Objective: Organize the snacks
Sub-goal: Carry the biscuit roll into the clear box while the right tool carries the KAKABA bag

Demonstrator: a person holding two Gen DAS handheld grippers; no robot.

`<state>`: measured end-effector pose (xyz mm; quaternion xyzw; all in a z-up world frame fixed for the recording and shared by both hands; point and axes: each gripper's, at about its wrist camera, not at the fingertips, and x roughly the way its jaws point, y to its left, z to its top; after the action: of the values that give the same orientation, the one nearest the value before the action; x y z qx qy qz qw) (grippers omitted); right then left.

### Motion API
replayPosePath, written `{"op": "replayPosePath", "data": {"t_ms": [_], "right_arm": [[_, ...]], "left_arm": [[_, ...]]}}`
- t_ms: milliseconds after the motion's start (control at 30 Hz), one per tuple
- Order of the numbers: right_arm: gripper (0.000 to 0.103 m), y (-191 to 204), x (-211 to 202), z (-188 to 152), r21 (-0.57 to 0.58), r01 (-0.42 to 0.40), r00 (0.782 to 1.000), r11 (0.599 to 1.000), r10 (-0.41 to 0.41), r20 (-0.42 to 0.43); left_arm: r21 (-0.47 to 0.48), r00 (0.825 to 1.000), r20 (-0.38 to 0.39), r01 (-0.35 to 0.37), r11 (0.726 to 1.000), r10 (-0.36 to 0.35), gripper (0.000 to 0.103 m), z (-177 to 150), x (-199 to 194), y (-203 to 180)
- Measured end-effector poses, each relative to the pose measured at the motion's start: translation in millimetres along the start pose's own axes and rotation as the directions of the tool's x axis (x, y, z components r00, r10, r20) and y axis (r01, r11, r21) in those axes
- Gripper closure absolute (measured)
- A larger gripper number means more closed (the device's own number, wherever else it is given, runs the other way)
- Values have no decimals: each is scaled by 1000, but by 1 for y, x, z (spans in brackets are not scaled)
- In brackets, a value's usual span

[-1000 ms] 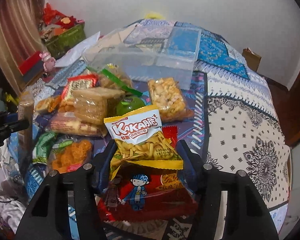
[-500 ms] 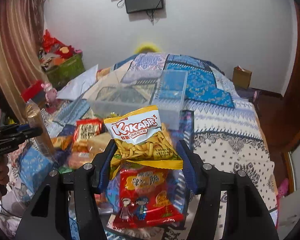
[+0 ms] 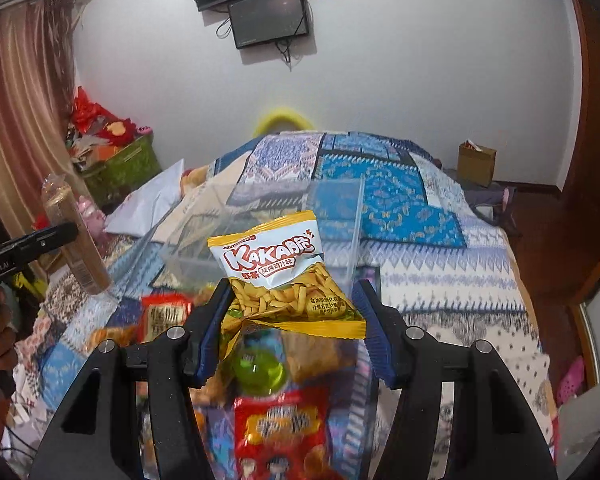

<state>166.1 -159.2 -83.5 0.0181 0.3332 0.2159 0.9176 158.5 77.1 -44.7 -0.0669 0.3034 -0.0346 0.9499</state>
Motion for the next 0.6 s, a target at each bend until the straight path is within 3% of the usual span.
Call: {"op": "replayPosePath", "data": {"t_ms": [333,600], "right_arm": [[46,-3,38,27,8,2,1000,1000,-2,19],[46,-10,81,38,-12,23,999,1000,-23,-33]], "left_arm": [[-14,1000,-7,9,1000,-9,66,33,44,6],[-33,999,-23,24,999,-25,66,46,82,11]]}}
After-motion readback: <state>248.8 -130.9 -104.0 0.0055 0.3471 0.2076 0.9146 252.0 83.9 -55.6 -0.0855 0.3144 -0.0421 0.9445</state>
